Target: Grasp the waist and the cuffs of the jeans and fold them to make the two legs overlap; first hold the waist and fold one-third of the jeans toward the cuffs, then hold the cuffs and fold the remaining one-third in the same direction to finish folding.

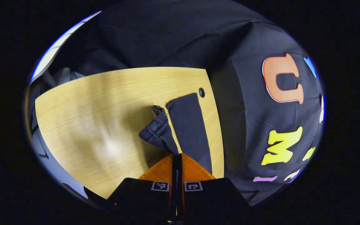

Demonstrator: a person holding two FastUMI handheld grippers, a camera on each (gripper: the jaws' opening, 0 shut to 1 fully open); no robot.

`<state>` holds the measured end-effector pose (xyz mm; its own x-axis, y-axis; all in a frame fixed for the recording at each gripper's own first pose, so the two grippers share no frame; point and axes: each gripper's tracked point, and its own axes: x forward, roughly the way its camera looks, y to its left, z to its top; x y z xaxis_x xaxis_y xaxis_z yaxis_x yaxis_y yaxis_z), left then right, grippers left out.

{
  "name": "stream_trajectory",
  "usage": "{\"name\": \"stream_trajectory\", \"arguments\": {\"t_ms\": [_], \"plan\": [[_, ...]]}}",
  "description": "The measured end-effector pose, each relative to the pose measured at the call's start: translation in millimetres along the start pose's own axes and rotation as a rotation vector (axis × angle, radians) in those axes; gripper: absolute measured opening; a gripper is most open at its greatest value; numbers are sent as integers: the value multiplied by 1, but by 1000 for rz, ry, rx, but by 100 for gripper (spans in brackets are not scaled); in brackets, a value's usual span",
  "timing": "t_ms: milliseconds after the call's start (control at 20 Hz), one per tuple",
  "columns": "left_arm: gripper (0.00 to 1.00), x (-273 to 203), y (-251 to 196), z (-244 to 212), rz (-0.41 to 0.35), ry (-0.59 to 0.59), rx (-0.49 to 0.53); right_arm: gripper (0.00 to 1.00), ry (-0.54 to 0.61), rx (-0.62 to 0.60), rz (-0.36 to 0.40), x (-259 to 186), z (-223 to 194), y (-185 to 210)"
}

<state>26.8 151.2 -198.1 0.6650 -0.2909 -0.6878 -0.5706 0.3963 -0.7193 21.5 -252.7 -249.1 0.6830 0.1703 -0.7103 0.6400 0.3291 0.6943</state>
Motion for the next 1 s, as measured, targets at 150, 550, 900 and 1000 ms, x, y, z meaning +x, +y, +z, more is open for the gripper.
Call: {"name": "stream_trajectory", "arguments": {"t_ms": [150,550,900,1000], "plan": [[4,17,-32,19,-14,22,65,1,9,-35,18,22,14,38],[4,114,-82,60,-5,111,104,0,9,-50,-23,114,41,77],[11,208,-75,76,68,159,168,1,22,-117,-117,201,45,69],[4,223,-67,76,91,169,169,1,20,-113,-152,217,44,62]]}}
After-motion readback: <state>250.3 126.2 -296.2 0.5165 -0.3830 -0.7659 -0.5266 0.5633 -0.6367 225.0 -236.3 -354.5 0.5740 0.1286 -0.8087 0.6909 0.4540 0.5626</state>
